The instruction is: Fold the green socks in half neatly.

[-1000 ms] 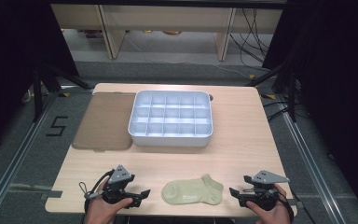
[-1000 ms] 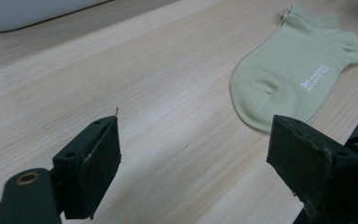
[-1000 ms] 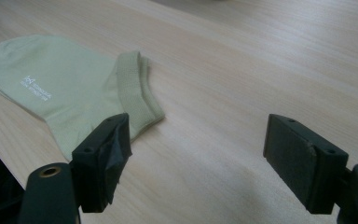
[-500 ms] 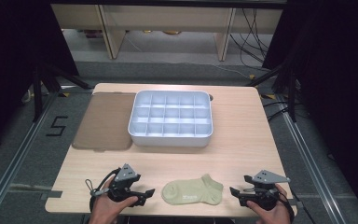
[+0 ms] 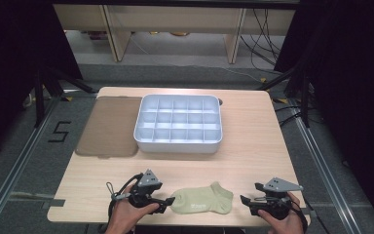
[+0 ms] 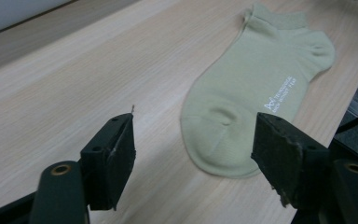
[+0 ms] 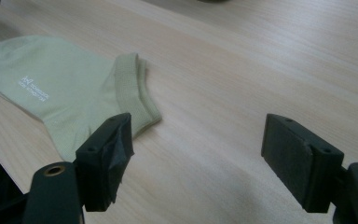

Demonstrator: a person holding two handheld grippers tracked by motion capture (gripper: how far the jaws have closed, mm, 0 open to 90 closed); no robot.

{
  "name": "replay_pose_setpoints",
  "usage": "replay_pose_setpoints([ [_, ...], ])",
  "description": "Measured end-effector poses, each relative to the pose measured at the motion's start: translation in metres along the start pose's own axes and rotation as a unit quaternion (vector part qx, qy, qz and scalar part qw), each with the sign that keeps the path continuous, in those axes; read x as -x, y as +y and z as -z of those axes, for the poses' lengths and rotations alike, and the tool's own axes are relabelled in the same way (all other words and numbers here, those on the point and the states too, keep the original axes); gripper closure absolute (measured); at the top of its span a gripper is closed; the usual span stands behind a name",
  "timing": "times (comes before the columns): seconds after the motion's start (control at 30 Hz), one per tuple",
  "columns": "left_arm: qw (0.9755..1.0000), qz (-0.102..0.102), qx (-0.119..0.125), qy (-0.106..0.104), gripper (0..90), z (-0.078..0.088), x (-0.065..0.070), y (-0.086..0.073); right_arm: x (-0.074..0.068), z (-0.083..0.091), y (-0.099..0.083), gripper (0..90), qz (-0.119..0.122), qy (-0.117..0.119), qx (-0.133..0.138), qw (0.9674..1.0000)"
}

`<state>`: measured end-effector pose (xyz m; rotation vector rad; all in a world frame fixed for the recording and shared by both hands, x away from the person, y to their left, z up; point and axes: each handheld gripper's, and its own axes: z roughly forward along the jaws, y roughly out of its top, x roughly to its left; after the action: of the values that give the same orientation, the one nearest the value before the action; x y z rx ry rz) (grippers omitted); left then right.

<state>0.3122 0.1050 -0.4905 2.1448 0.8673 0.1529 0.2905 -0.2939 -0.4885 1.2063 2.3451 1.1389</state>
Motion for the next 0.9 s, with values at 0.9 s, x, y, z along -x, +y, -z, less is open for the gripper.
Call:
replay_pose_setpoints([
  [0.9,0.9967,-0.060,-0.053,0.016,57.4,-0.025,0.012,0.000,-0.003,-0.001,0.000,25.8,0.002,-0.005,0.003,1.0000],
])
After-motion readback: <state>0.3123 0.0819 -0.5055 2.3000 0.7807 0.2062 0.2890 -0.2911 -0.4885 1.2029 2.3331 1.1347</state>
